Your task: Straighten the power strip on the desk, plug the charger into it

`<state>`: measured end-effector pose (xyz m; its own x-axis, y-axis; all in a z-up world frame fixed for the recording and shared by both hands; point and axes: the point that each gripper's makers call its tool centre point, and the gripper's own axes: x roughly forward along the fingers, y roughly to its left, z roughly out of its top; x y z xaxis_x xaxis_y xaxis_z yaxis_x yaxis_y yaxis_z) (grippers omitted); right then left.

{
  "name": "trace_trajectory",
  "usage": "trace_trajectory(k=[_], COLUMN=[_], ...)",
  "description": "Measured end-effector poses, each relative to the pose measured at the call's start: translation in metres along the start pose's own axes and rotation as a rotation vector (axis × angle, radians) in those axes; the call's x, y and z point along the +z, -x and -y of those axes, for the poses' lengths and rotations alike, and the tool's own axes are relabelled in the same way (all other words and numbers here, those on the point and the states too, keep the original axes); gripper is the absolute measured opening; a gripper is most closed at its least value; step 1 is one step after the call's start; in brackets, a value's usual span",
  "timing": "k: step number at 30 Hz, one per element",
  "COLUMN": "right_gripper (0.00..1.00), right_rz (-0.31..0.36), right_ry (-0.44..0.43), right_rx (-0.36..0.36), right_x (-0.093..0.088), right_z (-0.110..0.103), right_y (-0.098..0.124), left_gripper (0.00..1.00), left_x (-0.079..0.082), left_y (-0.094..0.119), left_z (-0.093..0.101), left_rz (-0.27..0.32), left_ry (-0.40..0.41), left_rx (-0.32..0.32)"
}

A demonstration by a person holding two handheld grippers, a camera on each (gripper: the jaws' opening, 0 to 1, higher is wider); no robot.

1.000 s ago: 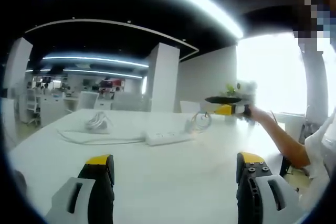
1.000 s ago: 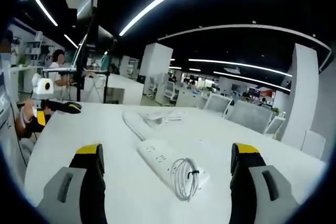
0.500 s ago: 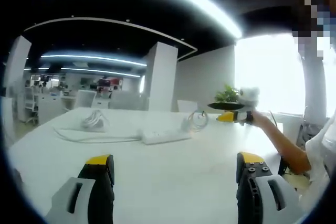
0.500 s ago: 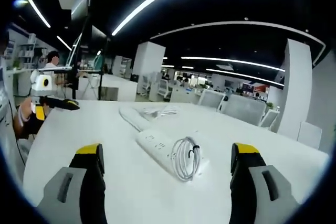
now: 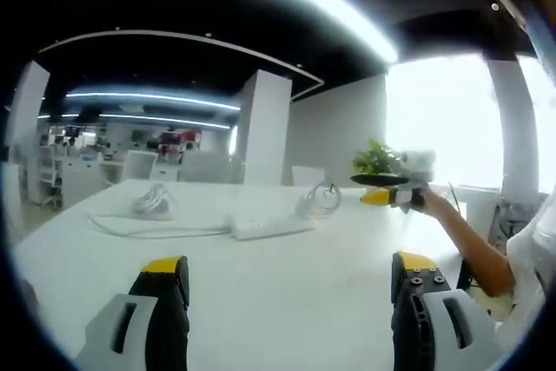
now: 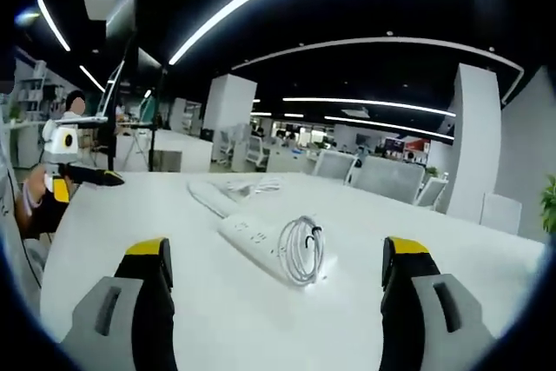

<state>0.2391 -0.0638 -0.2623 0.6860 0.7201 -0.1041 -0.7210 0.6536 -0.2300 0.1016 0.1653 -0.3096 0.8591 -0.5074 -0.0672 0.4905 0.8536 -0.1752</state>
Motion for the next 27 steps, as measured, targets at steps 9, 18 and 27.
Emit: trace_trajectory(k=[9, 18, 27], right_gripper=[0.99, 1.0, 1.0], right_rz=[0.005, 0.01, 0.017], right_ry=[0.021, 0.02, -0.012], right_rx=[-0.051, -0.061, -0.074], right_x=[0.002, 0.003, -0.002], right_z=[-0.011, -0.018, -0.024], right_y=[0.013, 0.021, 0.031], left_gripper=[0.99, 0.99, 0.99], left_x=[0.001, 0.0, 0.0], left_y=[0.001, 0.001, 0.001], left_z=[0.001, 0.003, 0.002], left_rz=[0.0, 0.0, 0.0], left_ry=[-0.004, -0.001, 0.0], left_rx=[0.0, -0.002, -0.001])
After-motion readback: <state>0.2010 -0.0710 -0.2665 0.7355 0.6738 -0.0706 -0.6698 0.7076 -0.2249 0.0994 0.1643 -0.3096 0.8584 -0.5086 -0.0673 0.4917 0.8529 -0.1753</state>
